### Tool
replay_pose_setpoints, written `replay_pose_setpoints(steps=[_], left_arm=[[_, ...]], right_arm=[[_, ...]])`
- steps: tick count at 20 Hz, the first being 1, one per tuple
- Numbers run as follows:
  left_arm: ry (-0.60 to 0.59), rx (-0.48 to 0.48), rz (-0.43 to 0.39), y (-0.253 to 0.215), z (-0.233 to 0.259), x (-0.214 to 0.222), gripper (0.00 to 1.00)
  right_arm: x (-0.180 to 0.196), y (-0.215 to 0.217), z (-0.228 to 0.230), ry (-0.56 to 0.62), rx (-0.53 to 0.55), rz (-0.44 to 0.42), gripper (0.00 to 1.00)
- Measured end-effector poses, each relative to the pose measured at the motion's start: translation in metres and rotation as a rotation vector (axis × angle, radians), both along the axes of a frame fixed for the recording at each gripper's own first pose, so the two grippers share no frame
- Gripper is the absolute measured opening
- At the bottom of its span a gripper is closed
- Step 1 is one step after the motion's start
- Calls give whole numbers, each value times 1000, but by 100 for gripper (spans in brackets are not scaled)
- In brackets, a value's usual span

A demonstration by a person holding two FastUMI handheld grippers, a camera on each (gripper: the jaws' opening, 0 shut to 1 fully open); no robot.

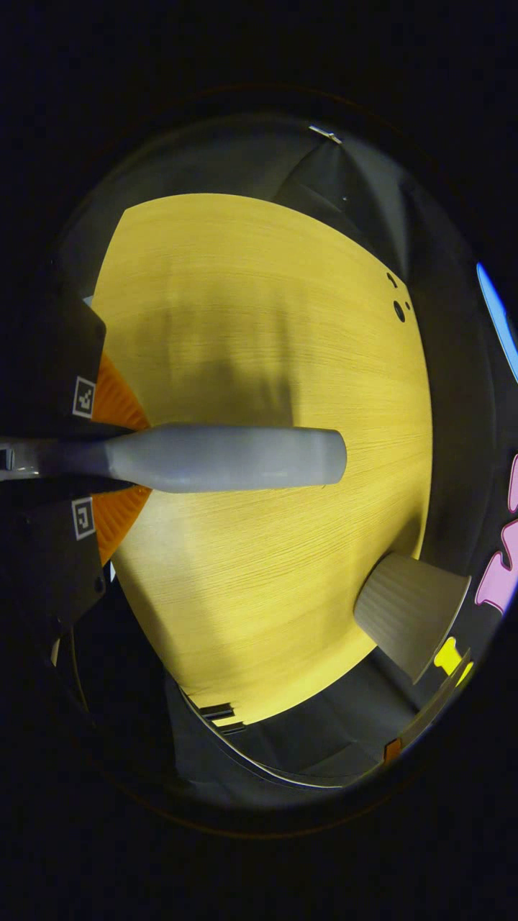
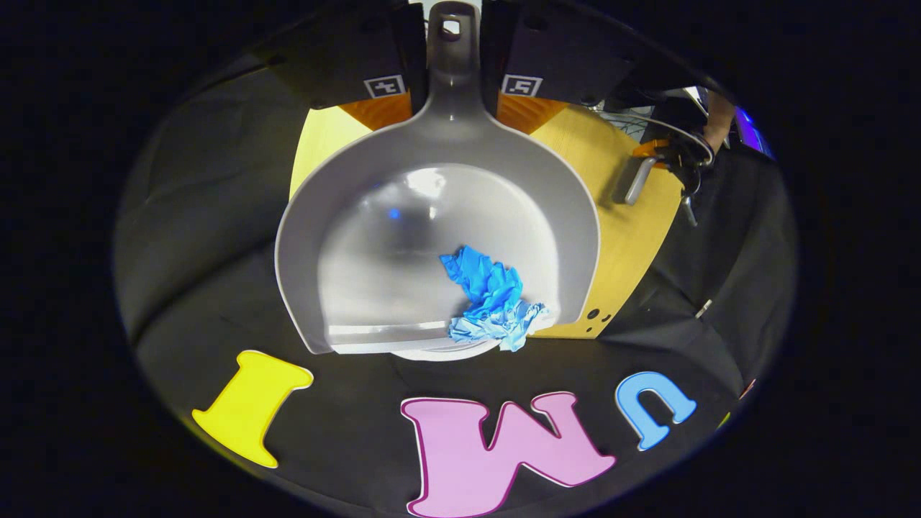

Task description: Pick up the small broom and dustpan from the desktop, sweep the trash into the dustpan with the broom, and then empty the trash into the garbage bin.

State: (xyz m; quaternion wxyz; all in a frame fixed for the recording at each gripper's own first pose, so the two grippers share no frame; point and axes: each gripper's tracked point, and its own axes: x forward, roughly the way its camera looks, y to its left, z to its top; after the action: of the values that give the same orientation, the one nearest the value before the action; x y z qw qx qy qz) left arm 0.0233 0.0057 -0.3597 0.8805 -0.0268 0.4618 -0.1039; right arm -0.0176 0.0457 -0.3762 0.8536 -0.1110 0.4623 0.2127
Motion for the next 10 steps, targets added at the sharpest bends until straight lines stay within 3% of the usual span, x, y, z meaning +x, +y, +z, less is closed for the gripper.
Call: replay_pose_setpoints(steps=[4, 10], left_arm=[[2, -34, 39, 0, 3, 6, 26], [-31, 18, 23, 8, 12, 7, 26]], right_arm=[[6, -1, -7, -65, -48, -54, 34], [7, -18, -2, -197, -247, -19, 33]])
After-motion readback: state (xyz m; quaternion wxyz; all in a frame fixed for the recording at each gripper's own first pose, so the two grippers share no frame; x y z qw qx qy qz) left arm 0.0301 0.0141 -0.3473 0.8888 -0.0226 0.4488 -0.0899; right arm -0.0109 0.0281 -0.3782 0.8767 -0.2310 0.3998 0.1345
